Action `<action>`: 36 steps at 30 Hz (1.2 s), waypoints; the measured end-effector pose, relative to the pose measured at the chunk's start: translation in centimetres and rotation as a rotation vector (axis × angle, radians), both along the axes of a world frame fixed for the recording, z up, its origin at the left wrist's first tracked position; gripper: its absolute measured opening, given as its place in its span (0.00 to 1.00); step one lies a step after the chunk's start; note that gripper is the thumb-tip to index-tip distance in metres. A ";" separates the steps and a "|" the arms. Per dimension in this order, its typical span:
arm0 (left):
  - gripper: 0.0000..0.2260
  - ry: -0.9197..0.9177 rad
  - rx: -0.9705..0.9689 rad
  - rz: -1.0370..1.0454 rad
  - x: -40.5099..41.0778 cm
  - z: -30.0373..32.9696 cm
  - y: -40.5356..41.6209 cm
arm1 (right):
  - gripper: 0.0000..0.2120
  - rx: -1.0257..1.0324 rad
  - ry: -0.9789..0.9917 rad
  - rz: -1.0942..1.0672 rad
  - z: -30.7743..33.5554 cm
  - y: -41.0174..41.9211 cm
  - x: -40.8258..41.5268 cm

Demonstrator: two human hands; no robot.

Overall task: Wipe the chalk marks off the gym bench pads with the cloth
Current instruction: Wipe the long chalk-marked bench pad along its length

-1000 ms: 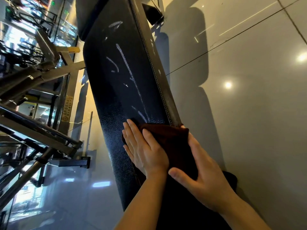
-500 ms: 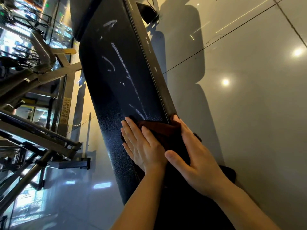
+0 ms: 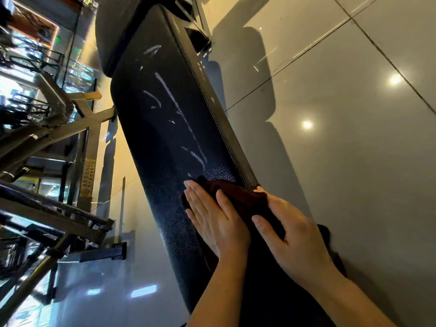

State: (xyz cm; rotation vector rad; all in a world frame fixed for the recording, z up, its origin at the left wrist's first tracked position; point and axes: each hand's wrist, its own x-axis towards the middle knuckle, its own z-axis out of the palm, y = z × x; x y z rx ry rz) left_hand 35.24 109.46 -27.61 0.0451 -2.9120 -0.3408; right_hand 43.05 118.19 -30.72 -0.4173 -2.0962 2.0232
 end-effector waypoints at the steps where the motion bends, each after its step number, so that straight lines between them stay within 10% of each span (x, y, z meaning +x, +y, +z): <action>1: 0.28 0.007 -0.005 -0.020 0.3 -0.1 -0.1 | 0.26 -0.002 0.000 -0.006 -0.2 -0.2 0.8; 27: 0.28 0.055 -0.061 -0.301 14.0 -5.6 -5.7 | 0.25 -0.071 -0.031 -0.138 -4.3 -6.0 16.0; 36: 0.22 -0.027 0.162 -0.465 14.8 -3.8 -8.3 | 0.03 -0.043 -0.110 -0.471 -4.0 -5.0 14.5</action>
